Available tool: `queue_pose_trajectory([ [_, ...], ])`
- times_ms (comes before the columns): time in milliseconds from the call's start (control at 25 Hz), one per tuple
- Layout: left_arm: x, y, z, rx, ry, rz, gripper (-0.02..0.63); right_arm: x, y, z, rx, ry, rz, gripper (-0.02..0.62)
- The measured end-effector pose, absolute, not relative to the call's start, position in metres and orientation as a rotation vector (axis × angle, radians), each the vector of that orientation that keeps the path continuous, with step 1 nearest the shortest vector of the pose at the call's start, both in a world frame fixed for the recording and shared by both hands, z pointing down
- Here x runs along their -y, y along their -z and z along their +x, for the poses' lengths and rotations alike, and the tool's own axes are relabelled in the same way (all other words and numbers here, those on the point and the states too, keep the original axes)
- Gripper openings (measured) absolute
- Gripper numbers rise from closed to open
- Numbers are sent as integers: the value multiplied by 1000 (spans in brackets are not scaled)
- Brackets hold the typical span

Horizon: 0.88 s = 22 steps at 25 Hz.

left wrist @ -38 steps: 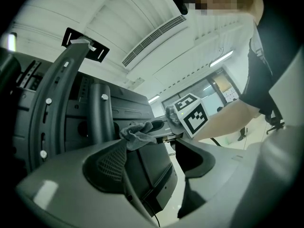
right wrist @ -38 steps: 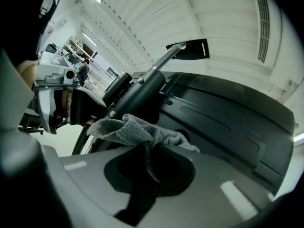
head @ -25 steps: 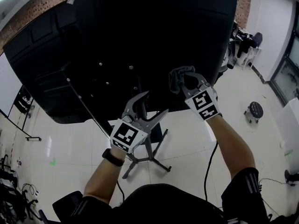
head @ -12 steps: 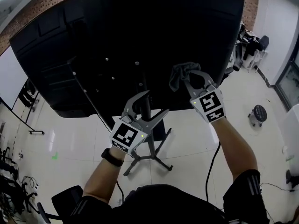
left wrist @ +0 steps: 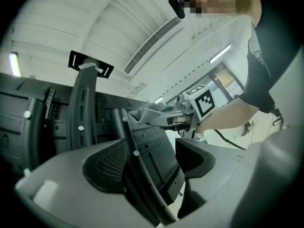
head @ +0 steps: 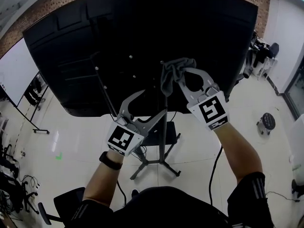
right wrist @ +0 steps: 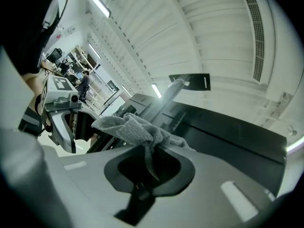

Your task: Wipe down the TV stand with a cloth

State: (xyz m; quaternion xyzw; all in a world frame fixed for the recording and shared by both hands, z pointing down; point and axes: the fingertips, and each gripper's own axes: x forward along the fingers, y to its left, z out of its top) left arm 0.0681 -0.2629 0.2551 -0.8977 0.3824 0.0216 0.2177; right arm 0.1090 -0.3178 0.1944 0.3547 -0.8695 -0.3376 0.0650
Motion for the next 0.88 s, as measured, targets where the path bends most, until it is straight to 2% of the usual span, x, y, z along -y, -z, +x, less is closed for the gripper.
queue_pose_trajectory([
  [320,247,-234,-29,-1148,-61,-2400,344,277,-167,-2,2606,1186,923,31],
  [880,231,-225,-202,-1298,-50,-2331,344,263,-168,-209,2521,1221,737,31],
])
